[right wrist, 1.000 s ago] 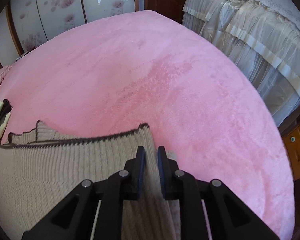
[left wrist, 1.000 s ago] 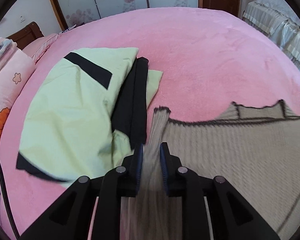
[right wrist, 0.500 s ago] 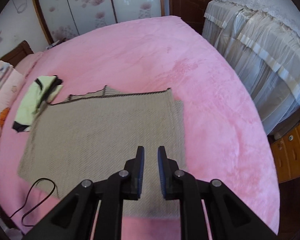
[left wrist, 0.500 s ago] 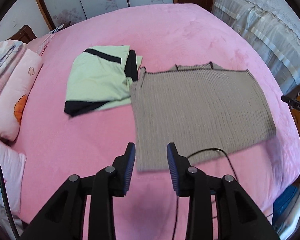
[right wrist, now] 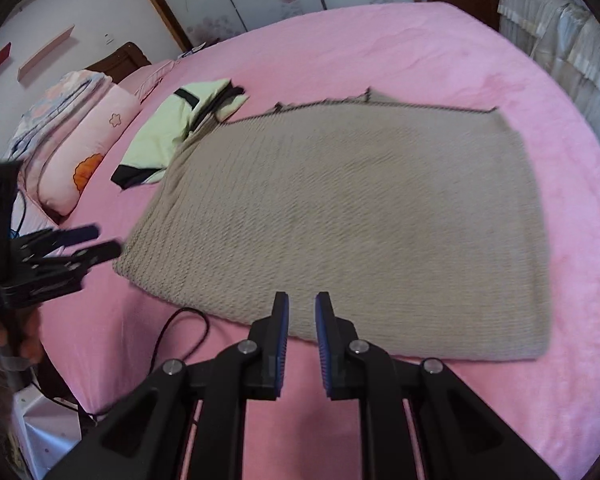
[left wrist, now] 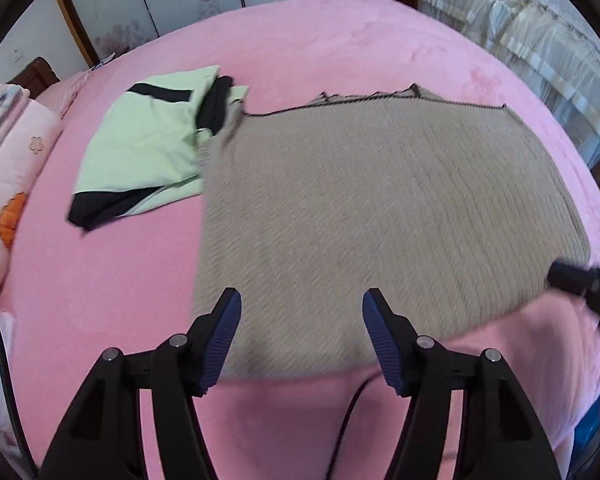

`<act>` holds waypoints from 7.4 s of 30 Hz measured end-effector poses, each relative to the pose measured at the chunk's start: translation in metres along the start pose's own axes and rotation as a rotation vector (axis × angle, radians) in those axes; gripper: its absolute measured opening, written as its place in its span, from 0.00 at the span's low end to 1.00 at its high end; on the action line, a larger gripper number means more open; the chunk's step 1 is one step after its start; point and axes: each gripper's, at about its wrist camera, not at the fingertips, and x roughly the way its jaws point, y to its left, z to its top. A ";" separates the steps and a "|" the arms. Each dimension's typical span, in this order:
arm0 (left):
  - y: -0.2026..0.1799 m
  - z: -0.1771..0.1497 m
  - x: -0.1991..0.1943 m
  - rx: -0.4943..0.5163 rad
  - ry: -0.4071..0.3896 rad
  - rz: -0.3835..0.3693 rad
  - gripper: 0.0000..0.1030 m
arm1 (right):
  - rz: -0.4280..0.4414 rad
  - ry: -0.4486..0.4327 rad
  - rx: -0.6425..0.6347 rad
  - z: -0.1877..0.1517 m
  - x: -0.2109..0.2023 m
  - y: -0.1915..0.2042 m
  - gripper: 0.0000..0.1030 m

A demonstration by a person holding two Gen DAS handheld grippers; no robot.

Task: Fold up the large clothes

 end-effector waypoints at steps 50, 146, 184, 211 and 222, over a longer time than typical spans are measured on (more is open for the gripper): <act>0.078 -0.059 0.063 -0.234 -0.046 -0.048 0.24 | -0.249 -0.058 0.189 -0.035 -0.002 -0.180 0.00; 0.036 -0.019 0.030 -0.480 -0.420 -0.196 0.17 | -0.201 -0.170 -0.086 0.051 0.094 0.006 0.06; -0.288 0.017 0.017 0.325 -0.232 -0.274 0.52 | -0.161 -0.265 0.387 -0.064 -0.070 -0.201 0.04; -0.124 0.041 0.061 -0.142 0.004 -0.314 0.90 | 0.037 0.094 0.311 0.046 -0.027 -0.213 0.66; -0.129 0.038 0.067 -0.133 0.008 -0.338 0.90 | 0.054 0.110 0.258 0.041 -0.022 -0.211 0.26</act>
